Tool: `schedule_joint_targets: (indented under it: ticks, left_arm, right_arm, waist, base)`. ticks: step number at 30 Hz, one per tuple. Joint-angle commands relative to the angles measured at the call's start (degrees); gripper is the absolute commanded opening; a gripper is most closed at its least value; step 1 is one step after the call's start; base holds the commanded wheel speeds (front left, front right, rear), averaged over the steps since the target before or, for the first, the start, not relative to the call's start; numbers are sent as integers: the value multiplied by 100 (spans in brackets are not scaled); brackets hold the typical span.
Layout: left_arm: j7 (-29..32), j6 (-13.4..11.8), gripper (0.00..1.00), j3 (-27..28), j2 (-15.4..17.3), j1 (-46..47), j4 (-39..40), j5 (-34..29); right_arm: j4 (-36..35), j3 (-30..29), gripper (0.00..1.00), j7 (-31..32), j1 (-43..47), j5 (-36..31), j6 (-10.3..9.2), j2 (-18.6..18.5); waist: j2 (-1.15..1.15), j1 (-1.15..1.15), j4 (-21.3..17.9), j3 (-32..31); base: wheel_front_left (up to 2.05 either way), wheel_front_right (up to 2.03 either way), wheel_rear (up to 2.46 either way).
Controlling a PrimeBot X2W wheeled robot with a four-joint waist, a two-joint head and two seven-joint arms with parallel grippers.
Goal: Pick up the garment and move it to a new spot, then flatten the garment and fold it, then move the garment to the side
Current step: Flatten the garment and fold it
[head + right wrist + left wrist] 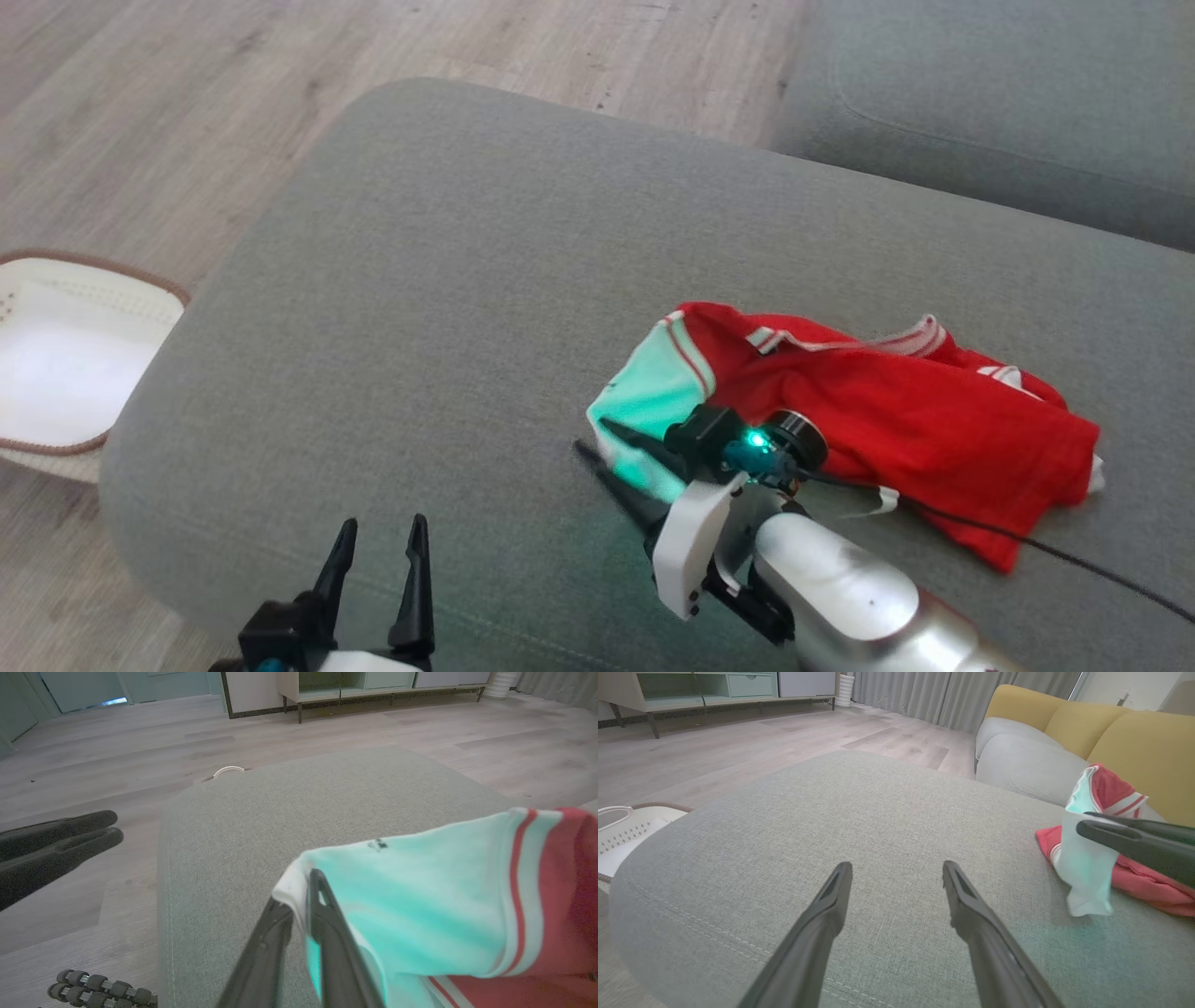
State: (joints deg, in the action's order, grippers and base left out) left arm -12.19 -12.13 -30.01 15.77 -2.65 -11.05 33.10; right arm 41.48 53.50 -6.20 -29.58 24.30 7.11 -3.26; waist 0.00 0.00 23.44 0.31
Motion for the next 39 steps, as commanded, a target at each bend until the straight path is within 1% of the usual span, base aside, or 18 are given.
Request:
schedule_joint_targets:
  ticks: [1,6,8,11,12,17,20,23,28,32,38,39]
  left_arm:
    - [-73,-30,100,220,20,207,128,25]
    - [-106,-53,100,247,20,168,127,41]
    - [-117,-56,100,249,17,158,126,44]
    - [-129,-71,100,250,18,147,142,40]
    - [-129,-71,100,250,18,147,142,40]
    - [-140,-97,100,254,27,121,158,44]
    - [-147,-125,100,259,30,85,182,50]
    - [-152,-124,100,259,41,65,183,60]
    - [-155,-119,100,240,42,94,182,60]
    - [-149,-98,100,215,56,143,180,61]
    - [-135,-97,100,199,74,223,172,52]
    - [-135,-99,100,201,79,232,175,52]
  right_arm:
    - [-181,12,100,-150,5,97,37,38]
    - [-267,-234,100,-441,53,49,37,38]
    - [-330,-442,100,-534,89,-28,37,38]
    - [-372,-920,100,-642,224,-273,37,38]
    - [-372,-920,100,-642,224,-273,37,38]
    - [-317,-2061,100,-738,746,-1036,37,33]
    - [-336,-2811,100,-738,1210,-1548,37,-51]
    - [-406,-3434,100,-637,1646,-2034,37,-162]
    - [-542,-4129,100,-398,2058,-2595,37,-187]
    - [-478,-4540,100,-261,2023,-2956,37,-161]
    - [-39,-4830,100,-73,1735,-3261,37,-160]
    - [42,-4858,91,-85,1671,-3284,37,-167]
  waist:
    - [0,0,-76,8]
    - [0,0,-379,-31]
    - [0,0,-514,-60]
    - [0,0,-720,-100]
    - [0,0,-720,-100]
    - [0,0,-1018,-136]
    - [0,0,-1161,-135]
    - [0,0,-1273,-112]
    - [0,0,-1365,-60]
    - [0,0,-1349,9]
    - [0,0,-1268,116]
    - [0,0,-1260,133]
  base:
    - [0,0,0]
    - [0,0,0]
    - [0,0,0]
    - [0,0,0]
    - [0,0,0]
    - [0,0,0]
    - [0,0,0]
    - [0,0,0]
    - [0,0,0]
    - [0,0,0]
    - [0,0,0]
    - [0,0,0]
